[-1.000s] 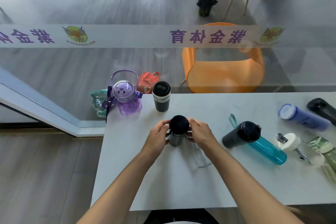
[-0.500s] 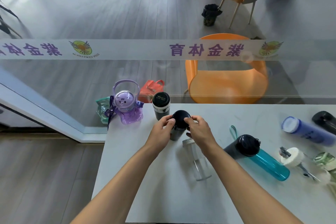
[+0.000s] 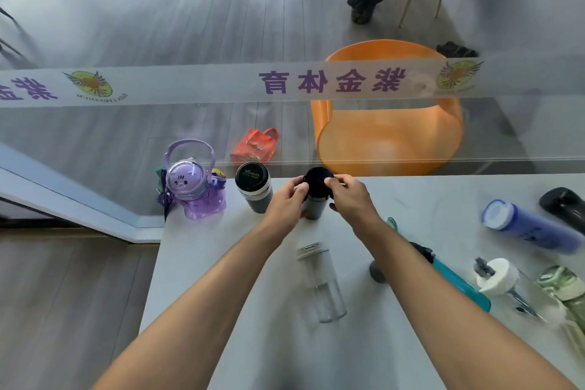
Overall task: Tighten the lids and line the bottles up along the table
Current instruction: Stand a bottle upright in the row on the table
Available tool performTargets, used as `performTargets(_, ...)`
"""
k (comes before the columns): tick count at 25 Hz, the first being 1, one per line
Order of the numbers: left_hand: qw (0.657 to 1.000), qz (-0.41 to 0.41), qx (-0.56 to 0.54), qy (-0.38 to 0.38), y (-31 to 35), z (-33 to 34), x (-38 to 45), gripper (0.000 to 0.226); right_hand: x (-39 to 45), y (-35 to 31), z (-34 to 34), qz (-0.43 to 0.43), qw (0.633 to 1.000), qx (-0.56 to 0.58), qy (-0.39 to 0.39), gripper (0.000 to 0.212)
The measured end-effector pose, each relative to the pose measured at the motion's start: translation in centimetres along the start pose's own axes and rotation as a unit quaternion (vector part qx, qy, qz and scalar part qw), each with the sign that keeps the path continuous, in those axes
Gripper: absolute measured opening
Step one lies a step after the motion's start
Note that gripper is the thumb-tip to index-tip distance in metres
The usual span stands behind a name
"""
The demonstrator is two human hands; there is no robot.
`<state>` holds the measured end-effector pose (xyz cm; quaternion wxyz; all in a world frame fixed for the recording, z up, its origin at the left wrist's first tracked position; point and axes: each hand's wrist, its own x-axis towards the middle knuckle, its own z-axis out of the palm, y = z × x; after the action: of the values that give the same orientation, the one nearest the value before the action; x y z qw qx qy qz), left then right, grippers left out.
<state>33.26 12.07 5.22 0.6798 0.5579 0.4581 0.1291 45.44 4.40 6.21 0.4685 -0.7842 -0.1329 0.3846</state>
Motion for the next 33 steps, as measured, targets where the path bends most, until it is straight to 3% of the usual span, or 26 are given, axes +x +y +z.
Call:
performTargets(15,1.0,-0.015,-0.011,0.013,1.2,1.3,2.2,0.038,2.6,-0.8,-0.9,-0.008,1.0,-0.024,-0.009,0.035)
performTargets(24,0.998,-0.032,0.014,0.044,-1.0,0.0,0.4,0.045,-1.3,1.2,-0.7,-0.011,0.999,-0.046,0.014,0.051)
performTargets(29,0.979,-0.159,0.106,0.065,-9.8,-1.0,-2.6,0.046,-3.8,8.5,0.5,0.093,0.981,-0.159,-0.061,0.051)
performTargets(33,0.967,-0.245,0.021,0.067,-11.4,0.1,-4.3,0.039,-3.3,12.2,0.9,0.143,0.96,-0.213,-0.109,0.054)
